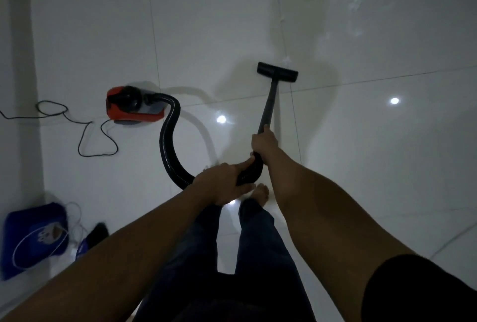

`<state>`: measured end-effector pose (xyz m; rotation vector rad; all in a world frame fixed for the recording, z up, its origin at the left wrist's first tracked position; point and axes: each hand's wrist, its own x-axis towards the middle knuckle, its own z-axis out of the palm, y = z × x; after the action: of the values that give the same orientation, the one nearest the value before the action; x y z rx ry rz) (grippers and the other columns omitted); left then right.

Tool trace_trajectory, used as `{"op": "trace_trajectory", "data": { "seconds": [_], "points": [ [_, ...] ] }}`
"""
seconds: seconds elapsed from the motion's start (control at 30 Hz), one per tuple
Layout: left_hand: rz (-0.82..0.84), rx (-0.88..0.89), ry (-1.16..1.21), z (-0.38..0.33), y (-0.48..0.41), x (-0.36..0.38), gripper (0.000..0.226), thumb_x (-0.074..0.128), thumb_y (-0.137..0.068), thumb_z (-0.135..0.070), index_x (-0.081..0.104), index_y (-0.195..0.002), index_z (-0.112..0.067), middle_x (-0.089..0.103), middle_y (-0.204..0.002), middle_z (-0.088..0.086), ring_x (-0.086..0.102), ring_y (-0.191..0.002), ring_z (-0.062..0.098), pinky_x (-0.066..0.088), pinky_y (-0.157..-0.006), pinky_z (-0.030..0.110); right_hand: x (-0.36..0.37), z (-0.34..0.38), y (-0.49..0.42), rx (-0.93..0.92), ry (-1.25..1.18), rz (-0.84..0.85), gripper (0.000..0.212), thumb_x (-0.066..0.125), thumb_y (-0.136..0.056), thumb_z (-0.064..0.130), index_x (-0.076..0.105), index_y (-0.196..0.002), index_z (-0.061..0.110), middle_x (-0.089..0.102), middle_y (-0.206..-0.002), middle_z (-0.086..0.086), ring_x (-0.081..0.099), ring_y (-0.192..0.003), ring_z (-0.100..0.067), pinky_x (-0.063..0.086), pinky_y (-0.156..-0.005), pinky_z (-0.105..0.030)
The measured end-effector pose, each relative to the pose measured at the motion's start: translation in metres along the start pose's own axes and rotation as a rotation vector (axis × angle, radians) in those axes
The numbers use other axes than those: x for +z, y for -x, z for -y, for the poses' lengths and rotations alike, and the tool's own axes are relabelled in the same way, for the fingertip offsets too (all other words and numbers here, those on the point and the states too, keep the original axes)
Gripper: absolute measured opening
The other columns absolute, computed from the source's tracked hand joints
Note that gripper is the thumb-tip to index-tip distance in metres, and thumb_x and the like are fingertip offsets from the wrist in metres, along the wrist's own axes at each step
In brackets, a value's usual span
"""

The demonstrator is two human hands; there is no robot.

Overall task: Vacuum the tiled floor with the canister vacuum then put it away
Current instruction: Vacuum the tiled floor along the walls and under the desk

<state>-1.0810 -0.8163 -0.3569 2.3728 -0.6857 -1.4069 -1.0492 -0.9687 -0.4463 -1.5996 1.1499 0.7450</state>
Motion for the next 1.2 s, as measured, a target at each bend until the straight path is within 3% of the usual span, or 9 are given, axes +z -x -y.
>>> {"op": "trace_trajectory", "data": {
  "seconds": [0.17,0.27,0.43,0.53,0.6,0.8,0.97,1.13,1.2],
  "points": [
    [-0.034,-0.037,0.006,-0.03,-0.033,0.005,0.08,0.044,-0.088,-0.069,-0.005,-0.15,-0.056,0.068,-0.113,0.009,0.067,-0.093,0.025,0.054,-0.088,0.048,-0.039,0.004,-0.026,-0.053,0.071,0.017,0.07,0.045,-0.099,0.02,0.011,-0.159,0.028,0.05,-0.14,-0.014,0.063,-0.097,-0.027,0.058,-0.081,-0.038],
    [-0.021,-0.038,0.065,-0.046,-0.05,0.001,0.08,0.043,-0.086,-0.072,-0.002,-0.151,-0.054,0.069,-0.112,0.008,0.067,-0.093,0.022,0.054,-0.089,0.046,-0.058,0.008,-0.044,-0.103,0.143,0.029,0.068,0.045,-0.101,0.02,0.011,-0.16,0.026,0.047,-0.144,-0.014,0.054,-0.09,-0.02,0.049,-0.073,-0.03],
    [0.011,-0.054,0.161,-0.064,-0.085,-0.022,0.084,0.048,-0.089,-0.068,0.001,-0.155,-0.048,0.047,-0.141,0.032,0.054,-0.123,0.042,0.049,-0.101,0.047,-0.082,0.033,-0.076,-0.109,0.16,0.028,0.067,0.045,-0.101,0.02,0.013,-0.159,0.03,0.05,-0.142,-0.014,0.059,-0.083,-0.019,0.049,-0.062,-0.026],
    [-0.002,-0.017,0.193,-0.073,-0.11,-0.049,0.08,0.05,-0.094,-0.06,0.003,-0.157,-0.043,0.067,-0.119,0.014,0.067,-0.093,0.021,0.055,-0.086,0.037,-0.1,0.063,-0.095,-0.097,0.125,0.046,0.064,0.044,-0.103,0.014,0.014,-0.158,0.029,0.053,-0.136,-0.013,0.056,-0.073,-0.011,0.042,-0.037,-0.013],
    [-0.015,-0.009,0.212,-0.077,-0.127,-0.067,0.08,0.049,-0.094,-0.06,0.002,-0.156,-0.042,0.069,-0.116,0.011,0.067,-0.087,0.018,0.056,-0.084,0.037,-0.111,0.085,-0.106,-0.108,0.161,0.047,0.065,0.043,-0.104,0.013,0.013,-0.159,0.027,0.052,-0.137,-0.013,0.053,-0.075,-0.006,0.034,-0.029,-0.011],
    [-0.016,-0.007,0.269,-0.096,-0.174,-0.135,0.081,0.049,-0.097,-0.056,-0.001,-0.158,-0.038,0.041,-0.154,0.013,0.055,-0.125,0.025,0.043,-0.1,0.031,-0.136,0.156,-0.151,-0.147,0.277,0.026,0.068,0.045,-0.099,0.02,0.014,-0.159,0.03,0.052,-0.139,-0.013,0.063,-0.078,-0.02,0.058,-0.066,-0.032],
    [-0.059,-0.026,0.295,-0.104,-0.211,-0.188,0.079,0.05,-0.097,-0.053,0.0,-0.157,-0.039,0.063,-0.128,0.009,0.061,-0.091,0.014,0.053,-0.087,0.032,-0.155,0.216,-0.179,-0.161,0.313,0.037,0.068,0.046,-0.099,0.022,0.015,-0.158,0.031,0.045,-0.148,-0.013,0.066,-0.091,-0.026,0.06,-0.079,-0.038],
    [-0.06,-0.058,0.313,-0.113,-0.247,-0.233,0.08,0.05,-0.096,-0.056,0.0,-0.157,-0.042,0.068,-0.117,0.007,0.063,-0.083,0.013,0.055,-0.084,0.032,-0.174,0.267,-0.205,-0.168,0.3,0.066,0.069,0.047,-0.099,0.023,0.013,-0.158,0.031,0.046,-0.147,-0.012,0.067,-0.092,-0.028,0.06,-0.078,-0.039],
    [-0.072,-0.078,0.334,-0.118,-0.26,-0.249,0.081,0.05,-0.095,-0.058,0.001,-0.157,-0.043,0.068,-0.118,0.006,0.064,-0.087,0.013,0.056,-0.086,0.033,-0.184,0.285,-0.217,-0.158,0.33,0.079,0.069,0.046,-0.099,0.024,0.012,-0.158,0.033,0.049,-0.143,-0.012,0.067,-0.083,-0.025,0.059,-0.066,-0.035]
  ]
}}
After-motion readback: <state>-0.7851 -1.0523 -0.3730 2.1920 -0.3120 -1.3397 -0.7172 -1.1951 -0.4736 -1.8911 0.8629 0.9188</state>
